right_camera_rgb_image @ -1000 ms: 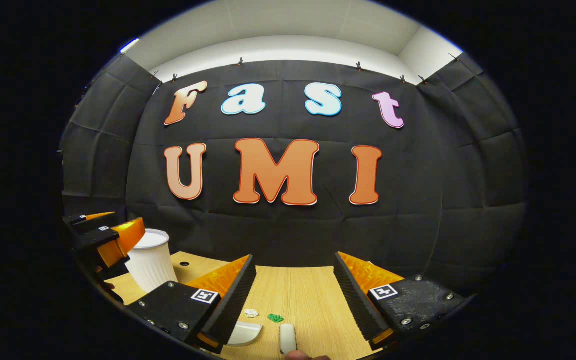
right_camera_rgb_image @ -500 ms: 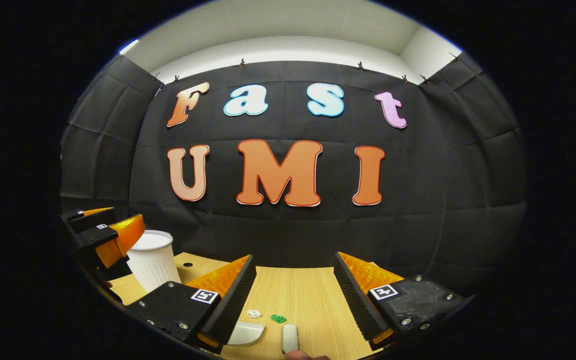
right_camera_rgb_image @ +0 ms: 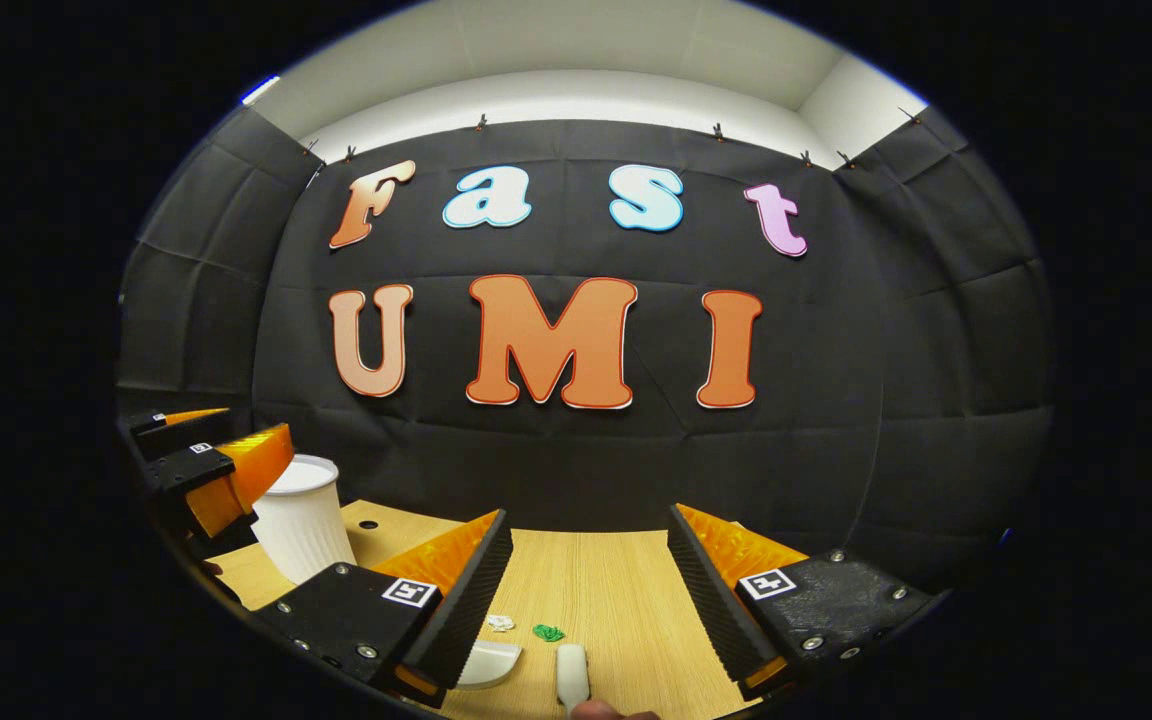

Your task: Pick up the small broom and dustpan from the desktop, sweep the trash into the dustpan with the broom, and then empty the trash into the garbage bin.

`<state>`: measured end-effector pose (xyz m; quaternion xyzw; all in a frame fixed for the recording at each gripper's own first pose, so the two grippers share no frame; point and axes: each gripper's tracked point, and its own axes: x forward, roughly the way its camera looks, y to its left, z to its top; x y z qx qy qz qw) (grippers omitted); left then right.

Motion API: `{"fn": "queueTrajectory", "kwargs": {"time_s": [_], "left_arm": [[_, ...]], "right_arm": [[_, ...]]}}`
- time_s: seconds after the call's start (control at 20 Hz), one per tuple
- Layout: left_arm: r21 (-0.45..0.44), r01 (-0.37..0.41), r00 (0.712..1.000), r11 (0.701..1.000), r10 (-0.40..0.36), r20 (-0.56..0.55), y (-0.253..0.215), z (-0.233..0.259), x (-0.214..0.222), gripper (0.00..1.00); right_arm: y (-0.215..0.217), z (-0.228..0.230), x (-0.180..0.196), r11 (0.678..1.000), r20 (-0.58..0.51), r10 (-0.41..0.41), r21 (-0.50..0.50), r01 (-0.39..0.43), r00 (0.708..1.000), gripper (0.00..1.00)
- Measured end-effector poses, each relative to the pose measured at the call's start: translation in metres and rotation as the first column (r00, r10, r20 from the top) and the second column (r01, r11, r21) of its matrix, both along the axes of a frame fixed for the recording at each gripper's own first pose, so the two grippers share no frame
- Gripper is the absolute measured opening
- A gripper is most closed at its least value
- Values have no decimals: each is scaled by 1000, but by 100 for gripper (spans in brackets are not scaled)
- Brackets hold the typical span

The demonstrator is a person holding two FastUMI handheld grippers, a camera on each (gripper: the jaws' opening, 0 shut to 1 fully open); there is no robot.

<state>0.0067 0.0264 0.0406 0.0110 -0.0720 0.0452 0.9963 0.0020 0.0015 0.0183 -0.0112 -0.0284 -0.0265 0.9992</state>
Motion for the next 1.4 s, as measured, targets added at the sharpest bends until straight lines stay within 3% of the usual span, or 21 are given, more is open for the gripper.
{"fn": "queueTrajectory", "kwargs": {"time_s": [0.55,0.7,0.85,1.0,1.2,1.3,1.4], "left_arm": [[-24,38,996,999,-39,-75,-13,-24,0,96],[-58,75,980,996,-84,-181,-25,-57,8,96],[-91,94,942,991,-118,-314,-34,-105,9,95],[-112,85,871,990,-128,-475,-35,-154,10,96],[-148,52,723,988,-140,-676,-32,-212,12,96],[-166,39,624,985,-154,-766,-33,-233,15,97],[-176,21,475,984,-165,-864,-35,-239,8,97]], "right_arm": [[2,-15,-4,1000,-49,19,-13,-19,999,94],[4,-38,-2,1000,-120,31,0,-31,992,94],[4,-77,-2,999,-226,41,17,-38,973,94],[4,-129,-3,999,-367,46,28,-38,929,94],[4,-209,-13,998,-578,58,52,-35,814,94],[5,-246,-18,997,-664,64,78,-17,745,95],[4,-279,-20,998,-740,60,69,-13,670,95]]}}
